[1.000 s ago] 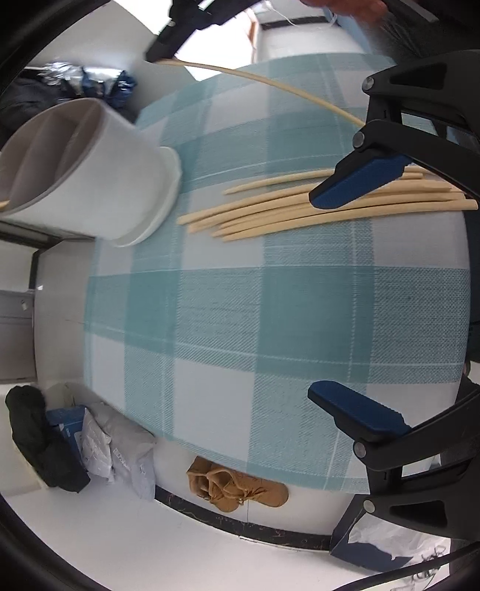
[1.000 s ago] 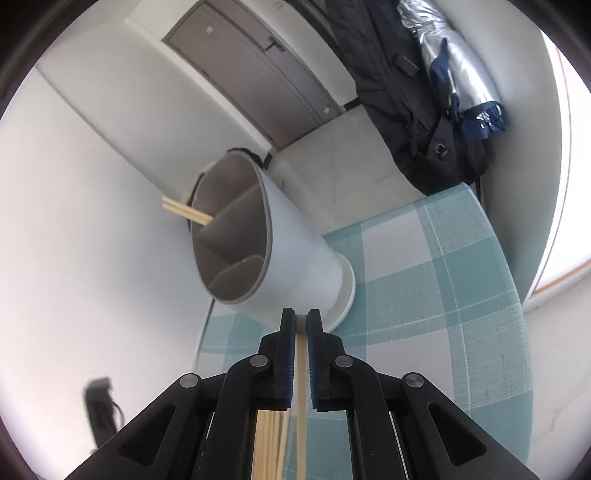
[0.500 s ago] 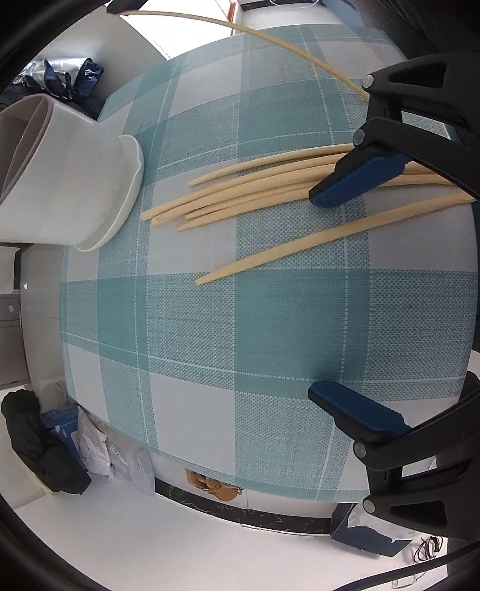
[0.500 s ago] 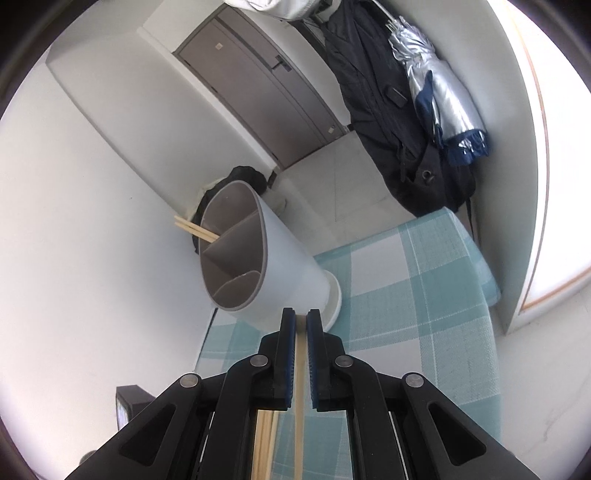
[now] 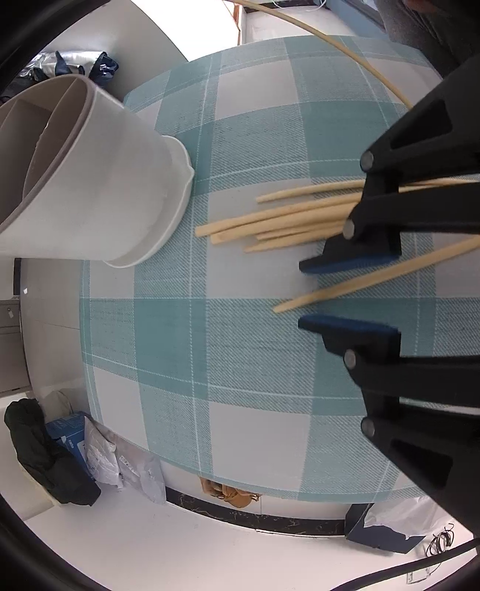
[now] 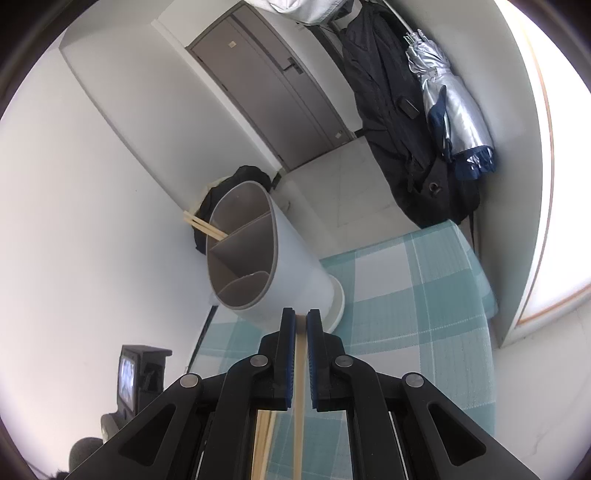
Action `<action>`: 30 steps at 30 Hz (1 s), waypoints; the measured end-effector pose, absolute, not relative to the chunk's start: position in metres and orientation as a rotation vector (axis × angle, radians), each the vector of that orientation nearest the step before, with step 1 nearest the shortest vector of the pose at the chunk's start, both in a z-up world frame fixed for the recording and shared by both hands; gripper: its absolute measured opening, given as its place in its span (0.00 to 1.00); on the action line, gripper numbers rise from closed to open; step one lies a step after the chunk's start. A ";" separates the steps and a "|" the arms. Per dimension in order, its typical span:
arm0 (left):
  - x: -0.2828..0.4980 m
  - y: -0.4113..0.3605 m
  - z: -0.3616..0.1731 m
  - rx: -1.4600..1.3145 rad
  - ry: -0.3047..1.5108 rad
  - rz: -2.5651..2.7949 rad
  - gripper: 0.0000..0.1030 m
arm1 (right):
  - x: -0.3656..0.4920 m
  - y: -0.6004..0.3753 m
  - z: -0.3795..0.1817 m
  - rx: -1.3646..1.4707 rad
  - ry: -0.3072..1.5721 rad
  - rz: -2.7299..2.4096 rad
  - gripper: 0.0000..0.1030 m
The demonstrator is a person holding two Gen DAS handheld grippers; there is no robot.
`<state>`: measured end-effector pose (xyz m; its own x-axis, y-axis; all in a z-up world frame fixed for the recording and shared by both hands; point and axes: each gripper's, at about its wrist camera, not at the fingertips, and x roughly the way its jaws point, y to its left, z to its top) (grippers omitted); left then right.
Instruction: Organize utensils
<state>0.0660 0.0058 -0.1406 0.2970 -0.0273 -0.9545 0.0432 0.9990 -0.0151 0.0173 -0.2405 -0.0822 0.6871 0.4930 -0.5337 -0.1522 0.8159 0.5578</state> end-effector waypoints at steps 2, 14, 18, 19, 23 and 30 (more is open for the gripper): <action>0.070 0.005 -0.141 0.007 1.269 -0.039 0.03 | 0.018 -0.240 -0.082 0.501 0.731 0.376 0.05; 0.067 0.006 -0.101 -0.021 1.098 -0.054 0.01 | 0.012 -0.233 -0.074 0.450 0.703 0.391 0.05; 0.047 0.004 -0.066 -0.057 0.967 -0.091 0.01 | 0.004 -0.227 -0.067 0.420 0.678 0.394 0.05; 0.043 0.004 -0.056 -0.068 0.936 -0.100 0.01 | 0.002 -0.224 -0.064 0.409 0.672 0.395 0.05; 0.024 0.003 -0.026 -0.103 0.816 -0.136 0.01 | -0.012 -0.212 -0.053 0.341 0.619 0.405 0.05; 0.018 0.008 -0.009 -0.127 0.725 -0.194 0.01 | -0.035 -0.184 -0.036 0.217 0.537 0.438 0.05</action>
